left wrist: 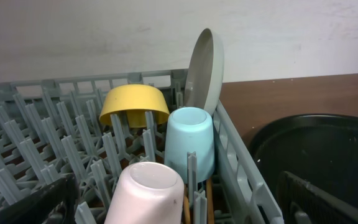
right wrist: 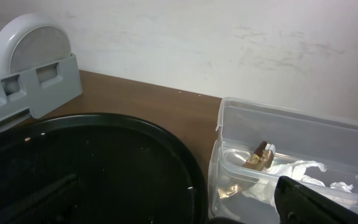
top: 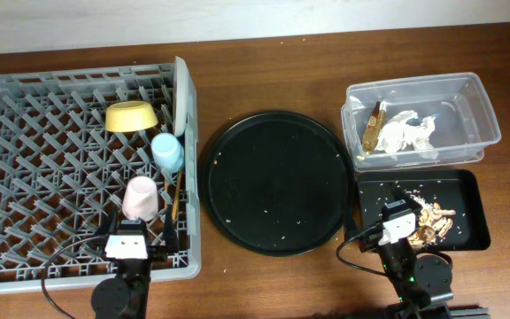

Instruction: Sort waste into correct bins and load items into the dishwasher rack

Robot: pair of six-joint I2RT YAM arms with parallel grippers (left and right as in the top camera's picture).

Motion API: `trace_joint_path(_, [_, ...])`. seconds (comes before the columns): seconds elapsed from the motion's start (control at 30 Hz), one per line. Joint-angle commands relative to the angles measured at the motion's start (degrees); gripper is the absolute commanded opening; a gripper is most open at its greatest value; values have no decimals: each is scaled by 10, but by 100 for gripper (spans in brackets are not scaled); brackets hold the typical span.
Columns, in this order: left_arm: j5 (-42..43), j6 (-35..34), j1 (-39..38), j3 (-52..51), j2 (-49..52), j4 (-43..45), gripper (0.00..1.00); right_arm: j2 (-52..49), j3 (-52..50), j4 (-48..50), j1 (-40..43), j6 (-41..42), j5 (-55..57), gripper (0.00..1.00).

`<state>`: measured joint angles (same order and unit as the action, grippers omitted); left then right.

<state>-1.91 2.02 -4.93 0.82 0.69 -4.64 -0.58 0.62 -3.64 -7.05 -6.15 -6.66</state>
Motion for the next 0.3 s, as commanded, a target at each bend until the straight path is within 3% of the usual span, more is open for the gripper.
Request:
trace_joint_path(0.0, [6, 11, -3, -3, -4, -1, 99, 4, -3, -3, 0, 5, 3, 99])
trace_joint_path(0.27, [6, 11, -3, -3, -4, -1, 99, 4, -3, -3, 0, 5, 3, 99])
